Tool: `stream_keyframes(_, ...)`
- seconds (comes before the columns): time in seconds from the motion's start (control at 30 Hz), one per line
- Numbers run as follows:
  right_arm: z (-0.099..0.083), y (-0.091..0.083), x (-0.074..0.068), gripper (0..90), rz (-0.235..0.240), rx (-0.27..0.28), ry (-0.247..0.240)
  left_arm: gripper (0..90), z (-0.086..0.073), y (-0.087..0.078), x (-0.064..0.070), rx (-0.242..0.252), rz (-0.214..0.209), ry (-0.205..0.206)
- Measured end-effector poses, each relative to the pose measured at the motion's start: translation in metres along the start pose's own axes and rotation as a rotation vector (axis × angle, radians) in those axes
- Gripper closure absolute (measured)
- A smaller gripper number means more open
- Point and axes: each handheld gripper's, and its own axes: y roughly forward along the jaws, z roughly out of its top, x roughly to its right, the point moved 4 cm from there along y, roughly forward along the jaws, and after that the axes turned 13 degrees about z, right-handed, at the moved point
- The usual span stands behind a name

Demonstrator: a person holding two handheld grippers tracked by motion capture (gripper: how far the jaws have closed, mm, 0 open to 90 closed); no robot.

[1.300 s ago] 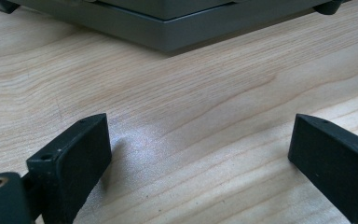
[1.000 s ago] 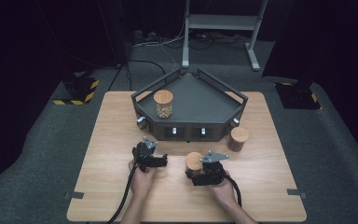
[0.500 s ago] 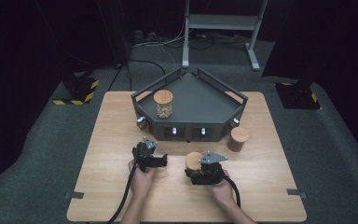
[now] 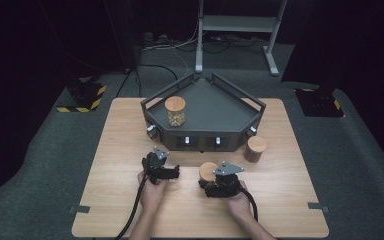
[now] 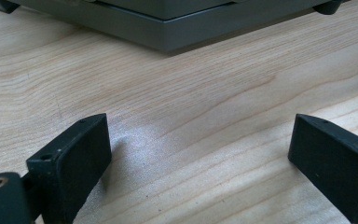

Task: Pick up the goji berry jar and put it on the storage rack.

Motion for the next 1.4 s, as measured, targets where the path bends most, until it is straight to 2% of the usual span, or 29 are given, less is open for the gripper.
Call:
stream_keyframes(0.83, 0.003, -0.005, 0.001, 25.7, -0.012, -0.005, 0.001, 5.9, 0.0, 0.0, 0.0, 0.0, -0.001, 0.0)
stream_keyframes(1.4, 0.007, -0.018, 0.007, 25.7, -0.031, 0.003, 0.002, 5.9, 0.0, 0.0, 0.0, 0.0, -0.001, 0.0)
